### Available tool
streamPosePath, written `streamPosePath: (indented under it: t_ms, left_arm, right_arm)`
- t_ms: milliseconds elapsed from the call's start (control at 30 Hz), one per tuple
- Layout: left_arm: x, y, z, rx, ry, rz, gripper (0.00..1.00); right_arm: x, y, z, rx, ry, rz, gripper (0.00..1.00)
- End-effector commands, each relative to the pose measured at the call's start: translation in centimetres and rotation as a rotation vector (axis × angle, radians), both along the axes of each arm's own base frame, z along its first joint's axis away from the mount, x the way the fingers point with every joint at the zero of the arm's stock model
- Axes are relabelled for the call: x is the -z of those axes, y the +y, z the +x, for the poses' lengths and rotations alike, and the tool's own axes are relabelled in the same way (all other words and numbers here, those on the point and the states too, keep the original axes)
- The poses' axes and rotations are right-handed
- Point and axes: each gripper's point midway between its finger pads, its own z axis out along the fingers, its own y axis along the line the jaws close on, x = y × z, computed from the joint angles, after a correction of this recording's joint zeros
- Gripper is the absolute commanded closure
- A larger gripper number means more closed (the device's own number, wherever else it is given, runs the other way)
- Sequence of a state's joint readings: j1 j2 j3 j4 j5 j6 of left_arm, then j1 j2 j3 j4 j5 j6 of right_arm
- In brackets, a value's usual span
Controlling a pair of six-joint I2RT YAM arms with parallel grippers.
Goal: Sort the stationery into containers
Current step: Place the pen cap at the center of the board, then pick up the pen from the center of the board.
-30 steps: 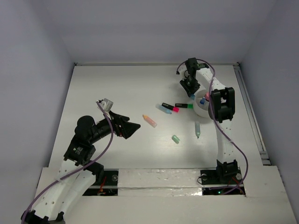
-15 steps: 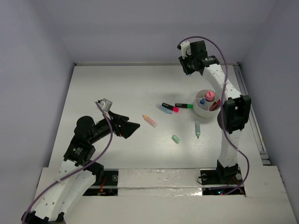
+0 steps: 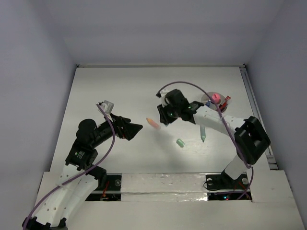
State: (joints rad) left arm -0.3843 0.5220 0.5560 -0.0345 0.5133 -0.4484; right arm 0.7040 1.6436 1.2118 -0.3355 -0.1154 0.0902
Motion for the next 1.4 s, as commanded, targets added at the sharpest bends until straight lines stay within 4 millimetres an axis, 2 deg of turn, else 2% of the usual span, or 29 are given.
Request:
streamPosePath:
  t_ms: [0, 67, 100, 200, 333, 400, 567, 600, 700, 733, 800, 833, 867, 933, 967, 1033, 1067, 1100, 1133, 1167, 1233, 1267, 1333, 1367]
  left_arm:
    - [-2.0, 0.3, 0.4, -0.017, -0.065, -0.005, 0.04]
    - [-2.3, 0.5, 0.5, -0.031, -0.071, -0.001, 0.03]
    - [-2.3, 0.6, 0.5, -0.038, -0.074, 0.009, 0.03]
    - [-2.8, 1.3, 0.8, -0.078, -0.091, 0.034, 0.03]
    - [-3.1, 1.9, 1.0, -0.111, -0.107, 0.056, 0.02]
    - [-3.1, 1.9, 1.0, -0.11, -0.107, 0.058, 0.01]
    - [-3.0, 2.2, 1.2, -0.124, -0.117, 0.07, 0.01]
    - [-3.0, 2.3, 1.3, -0.133, -0.119, 0.073, 0.01]
    - [-3.3, 2.8, 1.5, -0.163, -0.13, 0.078, 0.01]
    - [-3.4, 2.8, 1.5, -0.165, -0.134, 0.078, 0.01]
    - [-3.3, 2.8, 1.5, -0.165, -0.135, 0.081, 0.01]
    - [-3.3, 2.8, 1.5, -0.165, -0.135, 0.081, 0.01]
    - [-3.3, 2.8, 1.5, -0.161, -0.136, 0.082, 0.01]
    - [-3.2, 2.8, 1.4, -0.163, -0.136, 0.082, 0.01]
    - [-3.1, 2.8, 1.4, -0.163, -0.133, 0.083, 0.01]
    - [-3.1, 2.9, 1.4, -0.163, -0.137, 0.083, 0.01]
    - [-3.1, 2.9, 1.3, -0.163, -0.137, 0.083, 0.01]
    - [-3.1, 2.9, 1.3, -0.162, -0.139, 0.081, 0.01]
    - [-3.0, 2.9, 1.2, -0.16, -0.138, 0.079, 0.01]
    - [-3.0, 2.8, 1.2, -0.157, -0.139, 0.078, 0.01]
    - [-3.1, 2.8, 1.1, -0.153, -0.141, 0.075, 0.01]
    - [-3.1, 2.9, 1.2, -0.159, -0.141, 0.075, 0.01]
    - [-3.0, 2.8, 1.2, -0.153, -0.141, 0.075, 0.01]
    - [-2.9, 2.8, 1.1, -0.15, -0.136, 0.076, 0.01]
  right_arm:
    - [1.7, 0.7, -2.2, 0.067, 0.022, -0.012, 0.86]
    - [3.2, 1.5, -4.5, 0.048, 0.055, -0.041, 0.86]
    - [4.5, 0.8, -5.1, 0.068, 0.06, -0.09, 0.86]
    - [6.9, 1.1, -8.2, 0.041, 0.102, -0.157, 0.85]
    - [9.3, 0.6, -10.6, 0.042, 0.122, -0.257, 0.78]
    - [10.4, 0.1, -11.0, 0.051, 0.142, -0.28, 0.7]
    - [11.1, -0.2, -11.3, 0.054, 0.154, -0.28, 0.57]
    - [11.0, -0.2, -11.2, 0.058, 0.149, -0.277, 0.44]
    - [9.6, 0.1, -10.9, 0.057, 0.125, -0.25, 0.29]
    - [9.0, 0.2, -10.7, 0.056, 0.111, -0.239, 0.29]
    - [7.1, 0.7, -10.2, 0.039, 0.065, -0.202, 0.29]
    - [6.3, 0.6, -9.3, 0.051, 0.052, -0.178, 0.29]
    - [5.6, -0.1, -7.9, 0.075, 0.04, -0.163, 0.3]
    - [3.8, 0.2, -5.7, 0.084, 0.005, -0.099, 0.34]
    - [3.0, -0.5, -3.3, 0.109, -0.033, -0.068, 0.34]
    - [2.9, -0.7, -1.5, 0.109, -0.041, -0.052, 0.38]
    - [1.8, -0.4, -0.1, 0.089, -0.076, -0.049, 0.38]
    - [2.6, -0.9, 1.0, 0.093, -0.071, -0.082, 0.38]
    - [2.7, -0.9, 1.8, 0.087, -0.082, -0.1, 0.38]
    - [1.5, -0.1, 2.9, 0.055, -0.121, -0.108, 0.38]
    - [2.6, -0.7, 4.2, 0.033, -0.115, -0.171, 0.38]
    - [1.8, -0.2, 5.0, 0.01, -0.146, -0.18, 0.38]
    - [1.8, -0.6, 6.5, 0.01, -0.145, -0.185, 0.38]
    - [2.7, -0.7, 7.0, 0.001, -0.132, -0.203, 0.38]
